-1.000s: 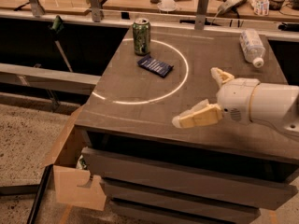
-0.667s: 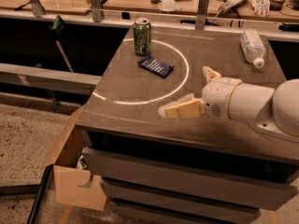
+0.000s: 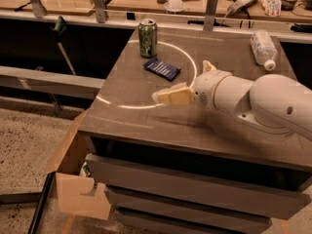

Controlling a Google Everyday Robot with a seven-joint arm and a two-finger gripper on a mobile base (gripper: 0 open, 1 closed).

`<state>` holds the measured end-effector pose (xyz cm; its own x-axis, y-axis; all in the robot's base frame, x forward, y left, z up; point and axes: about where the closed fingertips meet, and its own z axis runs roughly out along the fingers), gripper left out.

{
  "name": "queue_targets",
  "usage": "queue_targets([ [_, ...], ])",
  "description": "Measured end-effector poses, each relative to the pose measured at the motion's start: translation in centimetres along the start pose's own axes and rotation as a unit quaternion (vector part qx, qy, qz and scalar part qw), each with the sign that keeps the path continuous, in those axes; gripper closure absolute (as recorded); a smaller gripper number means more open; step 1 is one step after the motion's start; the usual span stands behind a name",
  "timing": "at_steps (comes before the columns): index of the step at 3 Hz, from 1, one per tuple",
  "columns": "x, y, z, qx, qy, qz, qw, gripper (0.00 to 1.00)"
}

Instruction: Move rxbar blueberry near blue plastic bottle

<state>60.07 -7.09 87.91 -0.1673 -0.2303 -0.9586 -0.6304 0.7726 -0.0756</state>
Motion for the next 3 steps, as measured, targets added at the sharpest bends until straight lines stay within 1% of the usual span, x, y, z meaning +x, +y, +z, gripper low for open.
queue_targets([
  [2,0.1,0.2,0.5,-0.004,0.003,-0.001,1.0000,0.00],
  [3,-0.1,-0.4,1.8,-0.007,0.007,0.003,0.9999,0.00],
])
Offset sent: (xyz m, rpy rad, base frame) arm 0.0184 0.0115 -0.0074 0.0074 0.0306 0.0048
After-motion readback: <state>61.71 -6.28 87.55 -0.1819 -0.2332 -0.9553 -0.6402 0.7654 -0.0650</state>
